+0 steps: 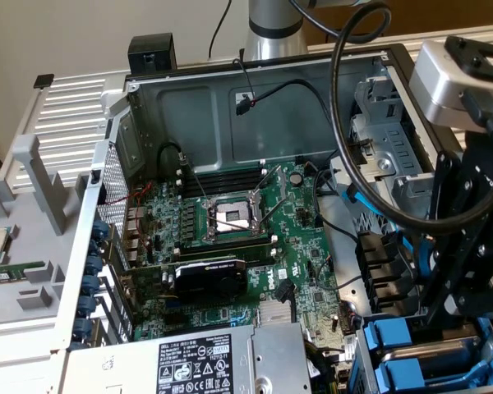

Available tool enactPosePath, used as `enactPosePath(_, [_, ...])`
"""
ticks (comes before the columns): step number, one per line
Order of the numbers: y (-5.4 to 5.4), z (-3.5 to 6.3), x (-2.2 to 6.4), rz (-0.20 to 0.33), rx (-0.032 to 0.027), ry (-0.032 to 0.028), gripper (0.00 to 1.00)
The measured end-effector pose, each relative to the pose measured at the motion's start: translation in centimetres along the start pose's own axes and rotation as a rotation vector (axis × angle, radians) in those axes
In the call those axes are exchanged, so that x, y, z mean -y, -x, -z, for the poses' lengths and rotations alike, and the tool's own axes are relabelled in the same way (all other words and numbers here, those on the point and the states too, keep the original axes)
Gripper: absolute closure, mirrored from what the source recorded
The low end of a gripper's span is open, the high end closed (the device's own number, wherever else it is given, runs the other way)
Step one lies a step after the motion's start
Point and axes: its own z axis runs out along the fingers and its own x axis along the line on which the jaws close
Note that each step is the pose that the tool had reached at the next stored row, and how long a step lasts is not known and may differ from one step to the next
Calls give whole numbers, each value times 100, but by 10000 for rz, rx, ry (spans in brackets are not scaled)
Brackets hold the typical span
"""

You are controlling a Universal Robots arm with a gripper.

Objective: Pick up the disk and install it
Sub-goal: 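Insert the second disk wire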

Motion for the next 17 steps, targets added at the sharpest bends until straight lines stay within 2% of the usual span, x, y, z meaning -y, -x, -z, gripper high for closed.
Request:
enactPosePath(9, [-2, 44, -9, 0, -1, 0, 75])
enactPosePath(17, [-9, 136, -28, 0, -2, 0, 75])
